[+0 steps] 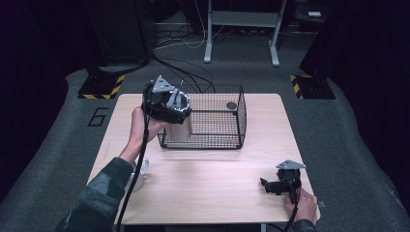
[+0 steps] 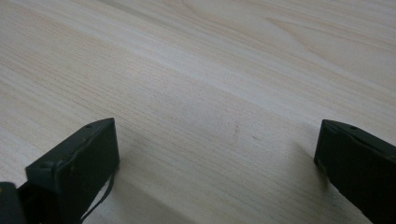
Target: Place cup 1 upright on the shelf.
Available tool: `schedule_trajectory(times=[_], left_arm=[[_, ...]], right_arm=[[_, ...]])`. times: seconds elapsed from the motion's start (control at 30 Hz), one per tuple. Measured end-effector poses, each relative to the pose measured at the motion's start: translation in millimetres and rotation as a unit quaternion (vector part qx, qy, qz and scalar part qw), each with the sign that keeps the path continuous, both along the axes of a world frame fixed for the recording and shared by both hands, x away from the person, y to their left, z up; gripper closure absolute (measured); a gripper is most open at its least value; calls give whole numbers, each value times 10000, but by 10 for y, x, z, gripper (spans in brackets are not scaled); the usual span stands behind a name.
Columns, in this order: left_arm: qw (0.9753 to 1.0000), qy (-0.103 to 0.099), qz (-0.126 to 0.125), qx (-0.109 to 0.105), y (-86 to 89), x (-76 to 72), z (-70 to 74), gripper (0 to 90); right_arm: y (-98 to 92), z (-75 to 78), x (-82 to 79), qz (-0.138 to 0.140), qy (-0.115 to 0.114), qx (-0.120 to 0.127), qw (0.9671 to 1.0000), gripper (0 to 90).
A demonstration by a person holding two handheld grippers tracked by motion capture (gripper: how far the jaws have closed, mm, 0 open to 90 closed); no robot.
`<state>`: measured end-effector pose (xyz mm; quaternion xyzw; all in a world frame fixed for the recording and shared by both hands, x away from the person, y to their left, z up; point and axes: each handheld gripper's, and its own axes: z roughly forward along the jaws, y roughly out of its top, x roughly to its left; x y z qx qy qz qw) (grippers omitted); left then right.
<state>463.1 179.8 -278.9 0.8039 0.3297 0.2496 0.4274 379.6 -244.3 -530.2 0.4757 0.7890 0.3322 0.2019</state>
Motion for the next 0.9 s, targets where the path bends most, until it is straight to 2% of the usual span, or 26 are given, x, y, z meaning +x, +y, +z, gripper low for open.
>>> schedule_trajectory(times=[0.5, 0.63, 0.73, 0.77, 0.9], left_arm=[[9999, -58, -61, 84, -363, 229, 49, 41], [9999, -46, -51, 73, -462, 313, 41, 41], [9999, -47, -49, 102, -524, 369, 31, 41], [9998, -74, -57, 178, -568, 408, 22, 41], [9998, -44, -59, 190, -635, 471, 8, 41]], right_arm=[[0, 0, 0, 2, -4, 1, 10000, 0], [-3, 0, 3, 17, -13, -10, 10000, 0], [-3, 0, 3, 16, -15, -8, 10000, 0], [-1, 0, 1, 6, -7, -1, 10000, 0], [-2, 0, 2, 11, -11, -5, 10000, 0]])
